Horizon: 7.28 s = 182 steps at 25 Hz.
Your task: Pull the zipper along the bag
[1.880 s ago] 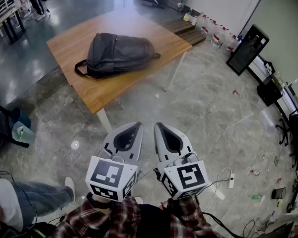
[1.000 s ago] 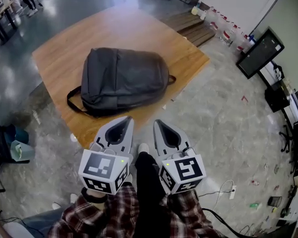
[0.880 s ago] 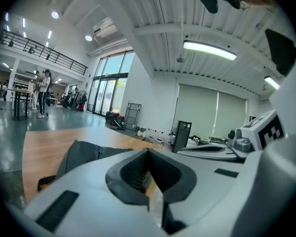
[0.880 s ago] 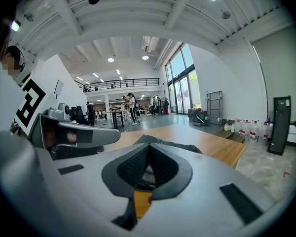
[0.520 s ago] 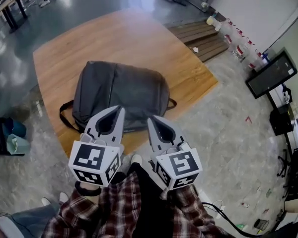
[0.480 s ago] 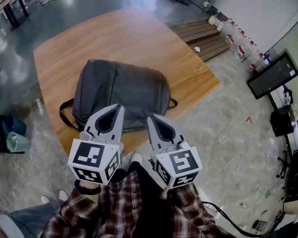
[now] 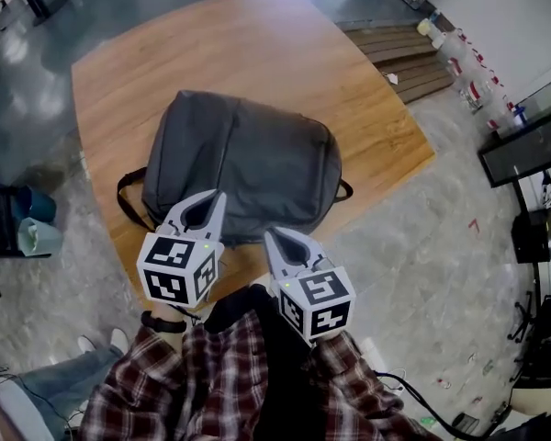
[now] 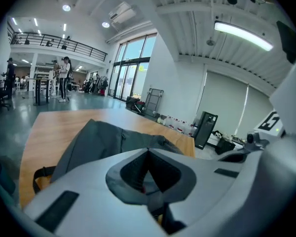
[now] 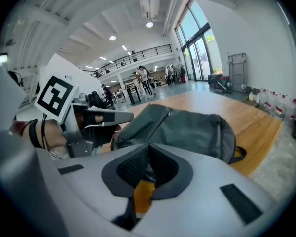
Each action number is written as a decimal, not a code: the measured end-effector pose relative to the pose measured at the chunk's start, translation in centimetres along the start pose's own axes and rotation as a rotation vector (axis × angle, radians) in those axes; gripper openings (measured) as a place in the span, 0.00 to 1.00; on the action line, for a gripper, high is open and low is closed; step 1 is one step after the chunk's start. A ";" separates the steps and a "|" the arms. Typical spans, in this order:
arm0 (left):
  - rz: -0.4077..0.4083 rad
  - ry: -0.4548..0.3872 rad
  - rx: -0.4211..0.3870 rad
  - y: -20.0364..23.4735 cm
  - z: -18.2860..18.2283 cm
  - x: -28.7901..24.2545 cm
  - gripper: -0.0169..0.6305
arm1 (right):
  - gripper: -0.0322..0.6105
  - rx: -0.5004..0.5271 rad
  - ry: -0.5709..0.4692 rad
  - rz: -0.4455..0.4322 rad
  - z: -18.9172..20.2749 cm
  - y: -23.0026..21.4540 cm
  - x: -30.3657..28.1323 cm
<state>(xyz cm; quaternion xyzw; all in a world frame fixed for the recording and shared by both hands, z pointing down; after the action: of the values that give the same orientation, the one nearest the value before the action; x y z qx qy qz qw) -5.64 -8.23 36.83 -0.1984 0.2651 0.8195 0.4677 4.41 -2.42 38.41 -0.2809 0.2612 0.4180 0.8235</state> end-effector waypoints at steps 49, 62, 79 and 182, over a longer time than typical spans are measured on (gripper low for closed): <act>-0.016 0.184 0.019 4.7 9.9 -8.4 0.04 | 0.08 -0.470 0.387 -0.214 10.2 2.9 -13.0; -0.017 0.242 0.016 4.9 10.4 -9.0 0.04 | 0.08 -0.392 0.423 -0.108 11.7 -3.7 -8.4; -0.079 0.268 -0.062 5.1 10.7 -9.5 0.04 | 0.08 -0.281 0.454 0.025 13.7 -9.8 -4.5; 0.137 0.515 0.190 1.3 13.5 -7.9 0.04 | 0.08 0.189 0.457 0.075 7.4 -14.8 -9.6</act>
<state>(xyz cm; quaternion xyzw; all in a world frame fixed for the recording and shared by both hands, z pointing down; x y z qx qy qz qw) -4.01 -5.67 52.28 -0.3371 0.4638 0.7431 0.3450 13.31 -9.89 53.68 -0.2800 0.4888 0.3478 0.7495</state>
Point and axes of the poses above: the fingertips, and each gripper's own axes: x backward along the fingers, y to its left, z out of its underside, the point moved 2 cm from there along x, backward along the fingers, and after that the axes turned 9 degrees about y, right-handed, at the moved point
